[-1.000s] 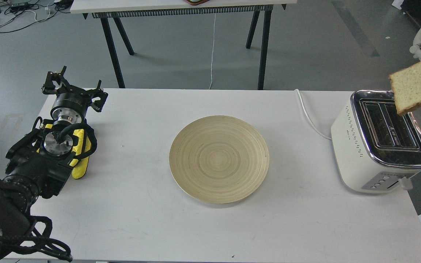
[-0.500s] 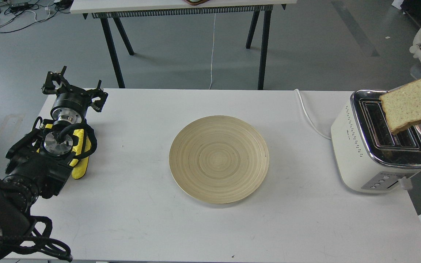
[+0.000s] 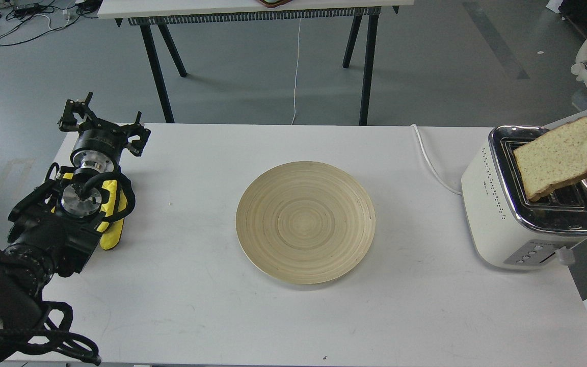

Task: Put bread in toaster with right arm
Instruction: 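Lower the bread slice into the toaster slot with the right gripper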

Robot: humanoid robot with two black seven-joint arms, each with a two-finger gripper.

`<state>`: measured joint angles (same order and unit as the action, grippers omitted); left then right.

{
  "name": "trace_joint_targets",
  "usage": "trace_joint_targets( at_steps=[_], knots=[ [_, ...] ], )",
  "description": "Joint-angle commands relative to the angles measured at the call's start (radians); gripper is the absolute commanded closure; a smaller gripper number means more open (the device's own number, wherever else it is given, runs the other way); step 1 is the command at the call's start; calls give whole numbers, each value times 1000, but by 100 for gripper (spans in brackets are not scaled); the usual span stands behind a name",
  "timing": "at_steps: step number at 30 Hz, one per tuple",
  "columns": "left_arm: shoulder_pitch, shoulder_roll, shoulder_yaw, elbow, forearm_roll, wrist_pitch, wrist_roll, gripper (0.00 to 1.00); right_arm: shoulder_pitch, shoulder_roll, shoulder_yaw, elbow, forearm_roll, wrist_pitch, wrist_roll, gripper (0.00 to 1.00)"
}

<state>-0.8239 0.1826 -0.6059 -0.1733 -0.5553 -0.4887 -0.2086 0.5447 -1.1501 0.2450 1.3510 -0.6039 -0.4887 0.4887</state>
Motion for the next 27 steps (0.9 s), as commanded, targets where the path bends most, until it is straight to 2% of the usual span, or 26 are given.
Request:
trace_joint_targets(
  at_steps=[1, 5, 7, 9, 11, 13, 15, 16, 22, 27],
  knots=[
    [0, 1, 0, 0, 0, 0, 0, 0, 0, 27, -1, -35, -4, 0, 0, 98],
    [0, 0, 0, 0, 0, 0, 0, 0, 0, 58, -1, -76, -59, 0, 0, 91],
    [0, 0, 0, 0, 0, 0, 0, 0, 0, 70, -1, -79, -62, 0, 0, 85],
    [0, 0, 0, 0, 0, 0, 0, 0, 0, 73, 2, -79, -60, 0, 0, 69],
    [0, 0, 0, 0, 0, 0, 0, 0, 1, 81, 2, -79, -60, 0, 0, 62],
    [0, 0, 0, 0, 0, 0, 0, 0, 3, 95, 4, -78, -60, 0, 0, 41],
    [0, 0, 0, 0, 0, 0, 0, 0, 6, 113, 8, -76, -60, 0, 0, 10],
    [0, 0, 0, 0, 0, 0, 0, 0, 9, 124, 13, -73, -57, 0, 0, 7],
    [0, 0, 0, 0, 0, 0, 0, 0, 14, 147, 43, -50, -48, 0, 0, 4],
    [-1, 0, 0, 0, 0, 0, 0, 0, 17, 153, 236, -9, 36, 18, 0, 3]
  ],
)
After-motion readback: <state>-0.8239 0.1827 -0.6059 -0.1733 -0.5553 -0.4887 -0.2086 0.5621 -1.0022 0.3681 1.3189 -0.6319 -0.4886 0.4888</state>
